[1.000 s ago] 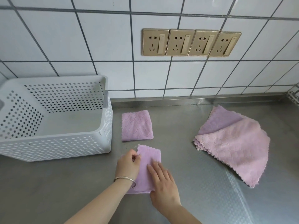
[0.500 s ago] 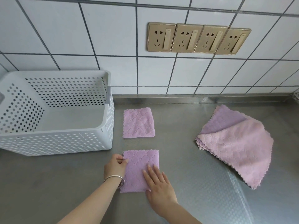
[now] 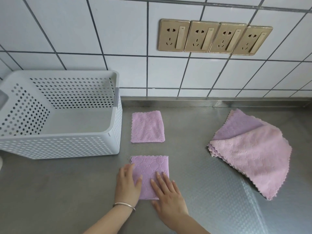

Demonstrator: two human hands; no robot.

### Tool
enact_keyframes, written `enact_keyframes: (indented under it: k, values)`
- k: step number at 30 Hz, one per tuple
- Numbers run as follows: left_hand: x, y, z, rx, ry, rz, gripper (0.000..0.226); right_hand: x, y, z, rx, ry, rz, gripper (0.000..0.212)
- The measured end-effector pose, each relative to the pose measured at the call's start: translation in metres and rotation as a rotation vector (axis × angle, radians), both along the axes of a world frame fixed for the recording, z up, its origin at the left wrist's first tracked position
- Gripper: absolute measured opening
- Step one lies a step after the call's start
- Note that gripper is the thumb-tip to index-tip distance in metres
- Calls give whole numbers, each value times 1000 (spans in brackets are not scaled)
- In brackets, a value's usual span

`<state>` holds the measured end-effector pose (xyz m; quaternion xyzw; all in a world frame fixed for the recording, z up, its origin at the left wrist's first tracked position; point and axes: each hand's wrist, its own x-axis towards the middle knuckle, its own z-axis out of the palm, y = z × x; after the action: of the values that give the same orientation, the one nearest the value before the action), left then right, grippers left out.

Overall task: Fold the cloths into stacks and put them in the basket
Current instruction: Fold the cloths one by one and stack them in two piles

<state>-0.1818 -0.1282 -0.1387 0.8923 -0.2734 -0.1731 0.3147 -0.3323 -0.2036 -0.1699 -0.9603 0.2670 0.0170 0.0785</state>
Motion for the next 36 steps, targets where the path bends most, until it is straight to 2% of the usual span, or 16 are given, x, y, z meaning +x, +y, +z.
enact_keyframes:
  k: [5, 8, 10, 14, 18, 23, 31, 34, 36]
  values:
    - [-21, 8, -10, 32, 50, -69, 58, -3, 0, -8, -68, -40, 42, 90]
    - [-31, 3, -14, 39, -52, -168, 55, -9, -2, -8, -47, -37, -10, 92]
    - [-38, -6, -24, 78, -117, -302, 58, -17, -12, -8, -33, -26, -58, 89]
    - [-38, -43, -31, 240, -259, -625, 71, -38, -54, -7, -14, 30, -115, 66]
    - [-36, -88, -32, 337, -481, -816, 75, -44, -101, -3, -6, 81, -89, 67]
    - [-22, -161, -34, 355, -607, -827, 73, -33, -165, -4, 18, 101, -167, 68]
    - [14, -236, -30, 407, -578, -647, 75, 19, -247, 0, 64, 174, -173, 67]
    - [23, -245, -29, 452, -594, -640, 72, 31, -262, 7, 5, 221, -77, 79]
    - [29, -247, -32, 490, -576, -645, 72, 37, -266, 13, 63, 273, -41, 83]
